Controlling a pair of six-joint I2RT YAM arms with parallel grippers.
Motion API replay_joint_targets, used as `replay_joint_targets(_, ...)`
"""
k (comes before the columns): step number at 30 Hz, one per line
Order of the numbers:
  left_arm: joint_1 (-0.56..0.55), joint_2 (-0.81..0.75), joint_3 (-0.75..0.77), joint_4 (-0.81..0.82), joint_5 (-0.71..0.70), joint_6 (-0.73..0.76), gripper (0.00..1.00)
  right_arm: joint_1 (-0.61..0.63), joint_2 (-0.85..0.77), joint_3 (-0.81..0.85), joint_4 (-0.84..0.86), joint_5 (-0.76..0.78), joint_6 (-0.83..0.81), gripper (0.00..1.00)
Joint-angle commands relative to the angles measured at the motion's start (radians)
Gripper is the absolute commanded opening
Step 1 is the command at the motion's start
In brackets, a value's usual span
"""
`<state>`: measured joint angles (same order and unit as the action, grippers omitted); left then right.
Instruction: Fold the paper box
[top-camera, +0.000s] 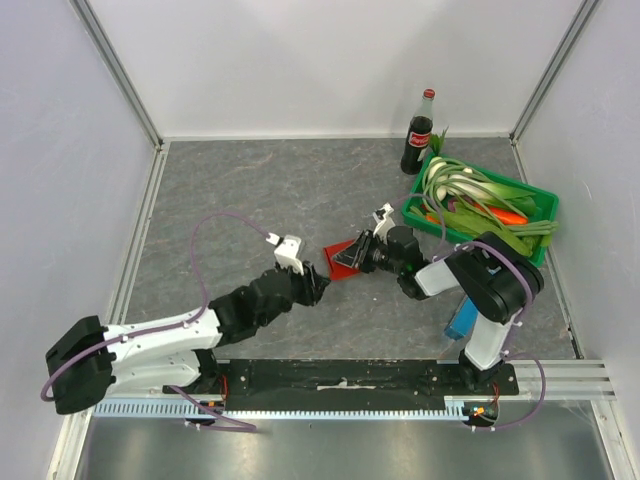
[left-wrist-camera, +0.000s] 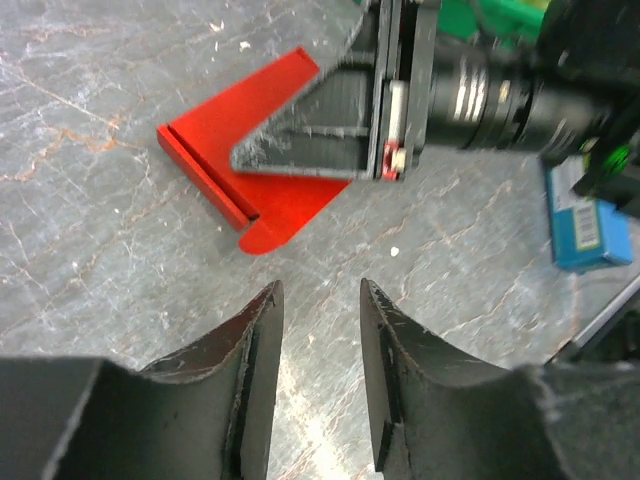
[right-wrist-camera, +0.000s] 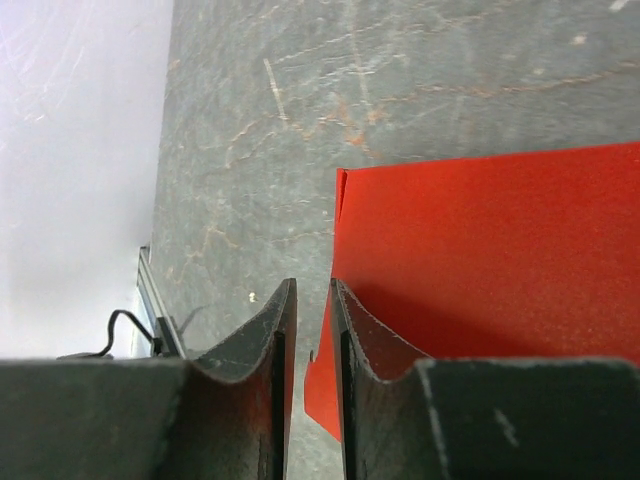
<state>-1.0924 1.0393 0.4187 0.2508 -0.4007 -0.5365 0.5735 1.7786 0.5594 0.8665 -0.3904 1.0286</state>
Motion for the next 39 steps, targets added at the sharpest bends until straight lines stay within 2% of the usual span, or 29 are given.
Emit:
replay_joint_targets(1, 0.139, -0.009, 0.104, -0.096, 0.212, -0.117, 0.41, -0.018, 0.097, -0.041, 0.119, -0.004, -0.027, 0.27)
replay_joint_targets(4, 0.248, 0.051, 0.137, 0.005, 0.299, -0.143, 0.40, -0.032, 0.172, -0.053, 0.258, -0.028, -0.016, 0.25)
replay_joint_targets(7, 0.357, 0.161, 0.204, 0.071, 0.420, -0.169, 0.39, -0.035, 0.231, -0.029, 0.272, -0.041, -0.058, 0.25)
replay_joint_targets(11, 0.411, 0.300, 0.258, 0.140, 0.473, -0.171, 0.35, -0.044, 0.225, -0.038, 0.263, -0.056, -0.099, 0.26)
replay_joint_targets(13, 0.426, 0.349, 0.285, 0.157, 0.483, -0.169, 0.34, -0.060, 0.148, -0.039, 0.203, -0.068, -0.108, 0.28)
replay_joint_targets(17, 0.437, 0.482, 0.325, 0.214, 0.537, -0.181, 0.34, -0.099, -0.017, 0.026, -0.039, -0.129, -0.148, 0.34)
replay_joint_targets(23, 0.437, 0.599, 0.364, 0.269, 0.606, -0.195, 0.31, -0.182, -0.188, 0.079, -0.323, -0.137, -0.255, 0.44)
replay_joint_targets(25, 0.433, 0.651, 0.382, 0.272, 0.638, -0.194, 0.30, -0.219, -0.212, 0.082, -0.368, -0.136, -0.315, 0.44)
replay_joint_targets(31, 0.419, 0.723, 0.365, 0.281, 0.611, -0.189, 0.28, -0.288, -0.151, 0.004, -0.190, -0.249, -0.312, 0.37)
replay_joint_targets(35, 0.419, 0.746, 0.347, 0.280, 0.594, -0.165, 0.28, -0.290, -0.038, -0.032, -0.043, -0.280, -0.277, 0.34)
replay_joint_targets(37, 0.419, 0.751, 0.335, 0.280, 0.589, -0.158, 0.28, -0.290, -0.021, -0.039, -0.040, -0.272, -0.277, 0.34)
replay_joint_targets(39, 0.417, 0.748, 0.330, 0.271, 0.583, -0.139, 0.28, -0.290, -0.025, -0.032, -0.108, -0.239, -0.301, 0.34)
